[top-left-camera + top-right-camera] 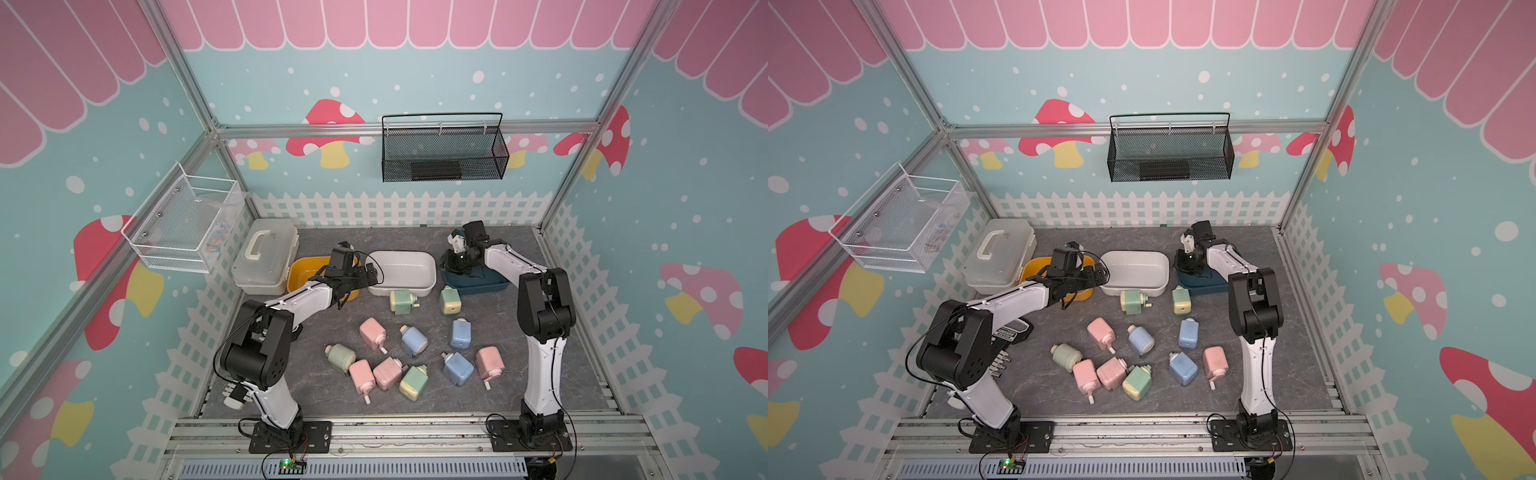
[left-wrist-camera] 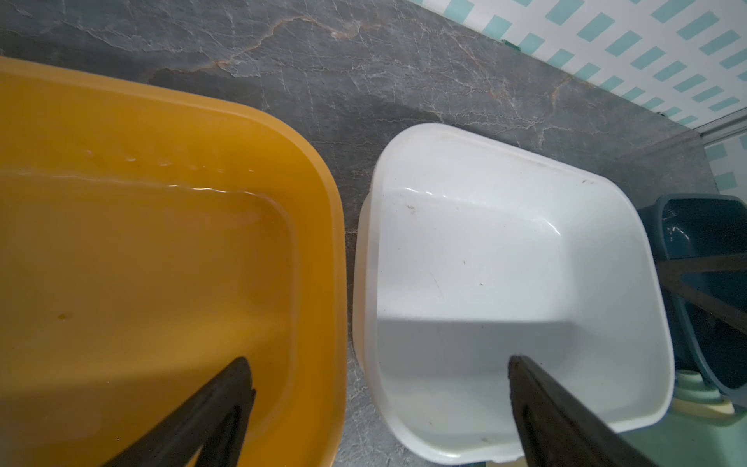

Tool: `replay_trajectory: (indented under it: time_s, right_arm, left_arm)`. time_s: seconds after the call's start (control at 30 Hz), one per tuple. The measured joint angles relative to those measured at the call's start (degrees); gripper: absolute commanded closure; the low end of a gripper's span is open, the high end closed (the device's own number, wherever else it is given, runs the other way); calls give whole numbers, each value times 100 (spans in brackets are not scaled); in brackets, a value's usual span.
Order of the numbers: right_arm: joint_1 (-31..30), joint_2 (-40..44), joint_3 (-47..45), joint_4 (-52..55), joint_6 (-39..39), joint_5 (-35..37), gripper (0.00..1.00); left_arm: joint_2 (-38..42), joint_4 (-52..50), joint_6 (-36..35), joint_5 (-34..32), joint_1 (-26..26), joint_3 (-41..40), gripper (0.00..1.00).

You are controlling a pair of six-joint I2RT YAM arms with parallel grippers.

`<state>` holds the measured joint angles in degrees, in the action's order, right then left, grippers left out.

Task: Place the pencil sharpeners by color into the storage box
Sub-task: Move the storage box to the center of the board.

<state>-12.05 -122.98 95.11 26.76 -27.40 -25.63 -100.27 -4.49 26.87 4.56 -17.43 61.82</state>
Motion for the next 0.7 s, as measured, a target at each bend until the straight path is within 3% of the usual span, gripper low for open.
replay_trajectory:
  time_s: [0.3, 0.5, 0.6, 0.7]
  right_arm:
    - [-2, 0, 0, -238, -144, -245, 57]
    - [0, 284, -457, -544, -118, -116, 34]
    - [0, 435, -605, -610, -61, -107, 11]
    - [-2, 479, -688, -717, -28, -136, 3]
  left_arm:
    - [-127, -2, -7, 170, 7, 188, 1]
    - [-391, -33, -9, 164, 7, 428, 1]
    - [-509, -90, -9, 149, 7, 507, 1]
    - [-610, -138, -9, 142, 7, 584, 1]
